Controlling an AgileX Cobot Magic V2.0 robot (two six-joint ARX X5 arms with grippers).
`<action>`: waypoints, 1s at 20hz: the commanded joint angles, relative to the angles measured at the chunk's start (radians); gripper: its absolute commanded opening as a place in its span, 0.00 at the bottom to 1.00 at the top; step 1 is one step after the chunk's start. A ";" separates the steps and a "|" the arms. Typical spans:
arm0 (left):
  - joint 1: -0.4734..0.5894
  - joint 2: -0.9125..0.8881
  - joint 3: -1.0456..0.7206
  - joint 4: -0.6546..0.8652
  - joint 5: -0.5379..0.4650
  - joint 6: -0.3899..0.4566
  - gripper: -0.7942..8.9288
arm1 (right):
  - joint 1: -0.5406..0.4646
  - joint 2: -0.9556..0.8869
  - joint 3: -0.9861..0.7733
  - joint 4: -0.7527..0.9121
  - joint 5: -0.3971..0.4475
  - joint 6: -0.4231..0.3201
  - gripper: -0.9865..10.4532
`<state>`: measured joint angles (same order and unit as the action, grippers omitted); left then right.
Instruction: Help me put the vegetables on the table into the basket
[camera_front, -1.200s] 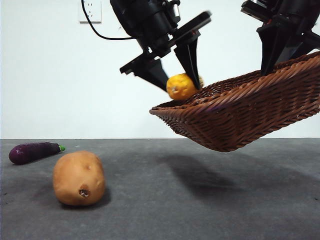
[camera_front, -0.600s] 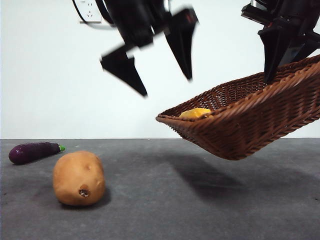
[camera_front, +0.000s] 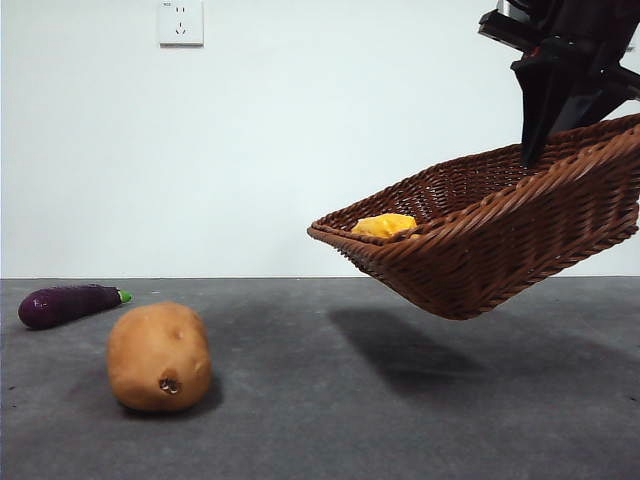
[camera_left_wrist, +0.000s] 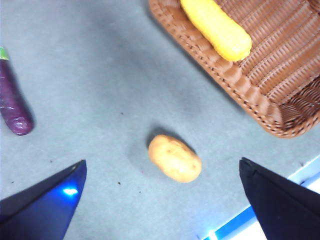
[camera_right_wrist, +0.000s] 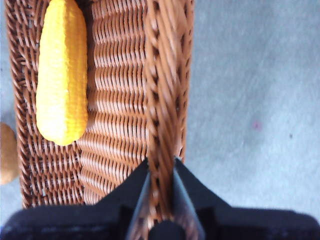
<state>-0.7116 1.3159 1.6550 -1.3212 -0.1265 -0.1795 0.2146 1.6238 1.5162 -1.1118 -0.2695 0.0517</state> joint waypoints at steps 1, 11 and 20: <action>-0.013 -0.050 -0.060 0.002 -0.005 -0.085 0.63 | -0.008 0.004 -0.007 0.029 -0.014 -0.007 0.07; -0.019 -0.126 -0.636 0.283 0.014 -0.427 0.63 | -0.080 0.011 -0.008 0.094 -0.065 -0.034 0.07; -0.016 0.071 -0.698 0.534 0.055 -0.531 0.66 | -0.098 0.012 -0.008 0.084 -0.083 -0.084 0.07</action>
<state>-0.7280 1.3827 0.9611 -0.7853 -0.0711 -0.6918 0.1162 1.6287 1.5162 -1.0336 -0.3389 -0.0246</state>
